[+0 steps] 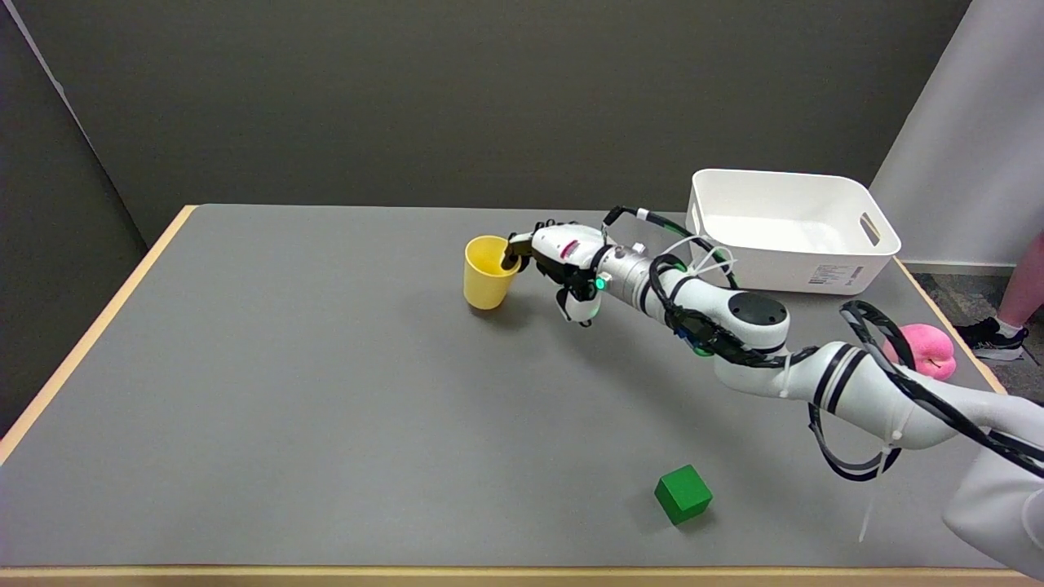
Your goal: Pick up the yellow cup.
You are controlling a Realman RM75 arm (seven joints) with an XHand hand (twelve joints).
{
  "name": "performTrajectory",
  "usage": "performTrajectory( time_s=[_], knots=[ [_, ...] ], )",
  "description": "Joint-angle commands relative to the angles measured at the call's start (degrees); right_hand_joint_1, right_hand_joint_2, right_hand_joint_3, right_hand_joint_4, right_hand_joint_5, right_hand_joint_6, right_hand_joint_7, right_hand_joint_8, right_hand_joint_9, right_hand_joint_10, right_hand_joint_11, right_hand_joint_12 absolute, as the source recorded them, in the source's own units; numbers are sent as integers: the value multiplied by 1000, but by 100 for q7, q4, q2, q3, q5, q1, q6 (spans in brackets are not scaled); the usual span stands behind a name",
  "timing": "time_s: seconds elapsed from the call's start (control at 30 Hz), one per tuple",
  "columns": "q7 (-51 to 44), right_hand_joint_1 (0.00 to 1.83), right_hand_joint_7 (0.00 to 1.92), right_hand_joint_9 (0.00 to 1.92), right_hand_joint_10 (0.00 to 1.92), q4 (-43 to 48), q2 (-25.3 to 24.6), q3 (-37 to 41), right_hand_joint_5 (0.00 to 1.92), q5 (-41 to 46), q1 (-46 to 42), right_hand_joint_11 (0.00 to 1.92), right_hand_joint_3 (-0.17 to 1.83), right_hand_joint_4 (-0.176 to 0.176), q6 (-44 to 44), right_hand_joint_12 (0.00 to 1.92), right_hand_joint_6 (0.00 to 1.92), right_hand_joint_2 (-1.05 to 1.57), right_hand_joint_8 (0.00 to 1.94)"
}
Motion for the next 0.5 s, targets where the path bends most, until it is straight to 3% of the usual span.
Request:
performTrajectory(
  time_s=[0.03, 0.5],
  knots=[
    [-60, 1831, 534, 952, 1921, 493, 191, 720, 401, -569, -81, 893, 1262, -145, -370, 1632, 603, 457, 461],
    [-60, 1831, 521, 955, 1921, 1216, 835, 2432, 396, -1254, -378, 897, 1267, -147, -1300, 1630, 585, 454, 446]
  ],
)
